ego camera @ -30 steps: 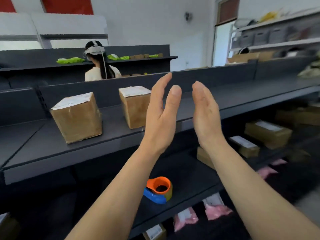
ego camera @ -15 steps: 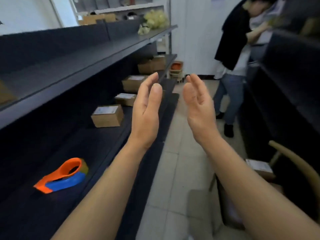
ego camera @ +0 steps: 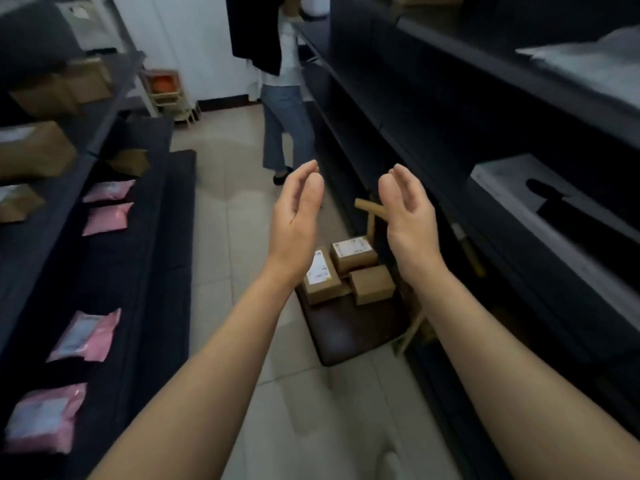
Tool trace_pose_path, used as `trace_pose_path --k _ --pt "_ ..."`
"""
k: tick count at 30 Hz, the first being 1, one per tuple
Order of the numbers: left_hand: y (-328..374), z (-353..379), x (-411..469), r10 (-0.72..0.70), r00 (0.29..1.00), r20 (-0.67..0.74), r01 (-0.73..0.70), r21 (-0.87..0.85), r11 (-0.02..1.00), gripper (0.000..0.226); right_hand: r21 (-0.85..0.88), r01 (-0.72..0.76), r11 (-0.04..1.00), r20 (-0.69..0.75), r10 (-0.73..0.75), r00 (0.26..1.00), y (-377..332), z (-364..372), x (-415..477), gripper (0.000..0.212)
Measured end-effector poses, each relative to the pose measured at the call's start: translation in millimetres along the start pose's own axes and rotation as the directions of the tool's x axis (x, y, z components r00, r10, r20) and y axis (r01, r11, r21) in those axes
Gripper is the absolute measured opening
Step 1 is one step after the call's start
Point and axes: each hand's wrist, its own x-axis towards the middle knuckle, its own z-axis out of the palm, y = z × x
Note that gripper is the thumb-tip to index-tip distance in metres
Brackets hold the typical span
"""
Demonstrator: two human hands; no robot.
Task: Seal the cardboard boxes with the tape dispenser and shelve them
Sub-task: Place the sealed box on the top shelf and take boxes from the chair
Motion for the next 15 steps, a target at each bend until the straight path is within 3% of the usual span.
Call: trace_pose_path --k 5,9,12,15 --pt "-54.6 52.3 18.5 -0.138 0.99 0.003 0.138 0.049 0.989 0.039 -0.047 -0.14 0.989 0.024 0.141 0.99 50.0 -38.7 37.0 0.062" --pt "-101.0 80.9 30.6 -0.234 0.972 -0.002 0.234 0.085 0.969 0.039 -0.098 -0.21 0.973 0.055 0.216 0.975 97.3 -52.9 69.6 0.046" --pt "-137.4 95.5 38.2 -0.319 0.948 -0.004 0.318 0.095 0.943 0.039 -0.155 -0.301 0.941 0.052 0.312 0.949 136.5 -58.2 89.4 0.065" --pt "-174.0 108.4 44.2 -0.398 0.918 0.002 0.395 0.114 0.912 0.038 -0.188 -0.371 0.909 0.042 0.385 0.922 176.1 -60.4 106.5 0.066"
